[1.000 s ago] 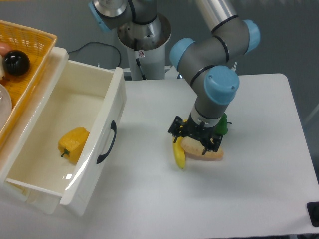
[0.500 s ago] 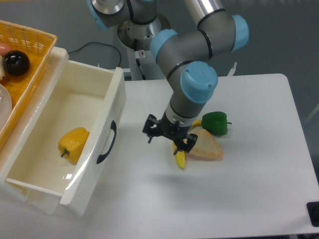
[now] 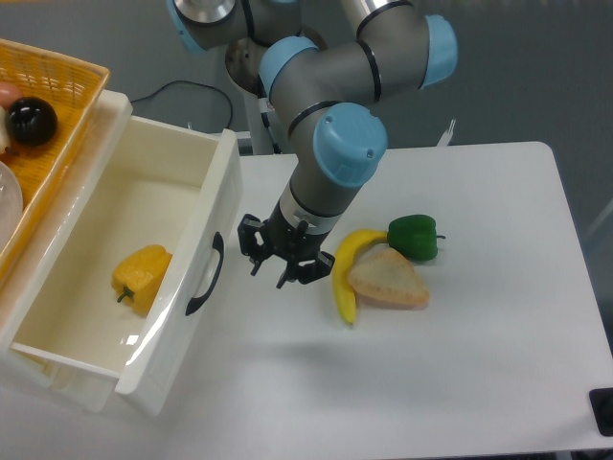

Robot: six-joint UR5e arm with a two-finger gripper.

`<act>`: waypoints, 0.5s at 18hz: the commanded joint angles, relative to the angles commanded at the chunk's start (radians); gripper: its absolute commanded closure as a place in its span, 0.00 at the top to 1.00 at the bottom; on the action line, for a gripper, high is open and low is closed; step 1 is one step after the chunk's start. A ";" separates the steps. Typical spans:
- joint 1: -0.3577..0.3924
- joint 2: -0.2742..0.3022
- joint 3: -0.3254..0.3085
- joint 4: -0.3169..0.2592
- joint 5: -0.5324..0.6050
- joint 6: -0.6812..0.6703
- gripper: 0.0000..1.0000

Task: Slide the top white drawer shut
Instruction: 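Lower the gripper against the front face of the open white drawer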

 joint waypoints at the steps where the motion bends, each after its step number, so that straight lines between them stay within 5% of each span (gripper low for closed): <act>1: -0.003 0.000 0.000 0.000 0.000 0.000 0.29; 9: -0.038 -0.009 -0.008 0.000 0.000 0.005 0.25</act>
